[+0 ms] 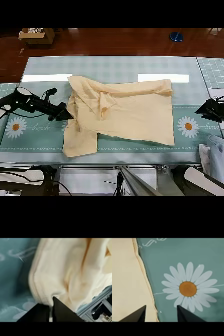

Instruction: Fold the shirts.

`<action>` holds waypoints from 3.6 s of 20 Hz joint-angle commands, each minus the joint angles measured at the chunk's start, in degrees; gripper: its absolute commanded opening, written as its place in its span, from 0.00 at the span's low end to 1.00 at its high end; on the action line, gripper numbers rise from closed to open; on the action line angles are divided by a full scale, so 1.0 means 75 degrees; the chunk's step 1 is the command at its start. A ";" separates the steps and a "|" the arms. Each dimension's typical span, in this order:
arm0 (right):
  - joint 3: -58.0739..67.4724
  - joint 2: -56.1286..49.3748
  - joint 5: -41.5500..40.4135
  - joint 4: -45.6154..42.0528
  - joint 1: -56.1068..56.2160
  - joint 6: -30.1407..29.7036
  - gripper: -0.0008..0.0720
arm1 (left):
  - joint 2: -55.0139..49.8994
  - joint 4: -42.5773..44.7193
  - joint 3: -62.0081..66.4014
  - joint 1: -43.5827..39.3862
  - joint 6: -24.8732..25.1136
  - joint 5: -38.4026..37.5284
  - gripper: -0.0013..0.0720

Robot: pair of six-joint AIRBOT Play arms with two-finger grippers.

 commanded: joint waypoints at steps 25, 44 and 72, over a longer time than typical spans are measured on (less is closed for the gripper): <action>-0.4386 0.1647 -0.1993 0.1297 0.0845 0.0889 0.74 | -0.0020 -0.0303 0.0006 -0.0172 0.1070 -0.0656 0.05; -0.1856 0.1655 -0.0364 0.3418 0.1317 -0.0574 0.05 | 0.1029 -0.1559 0.1839 -0.0067 0.1416 -0.1160 0.05; 0.8268 0.3509 0.3185 0.0408 0.1320 0.1553 0.05 | 0.7641 0.1212 0.8390 0.1116 -0.2532 -0.3780 0.05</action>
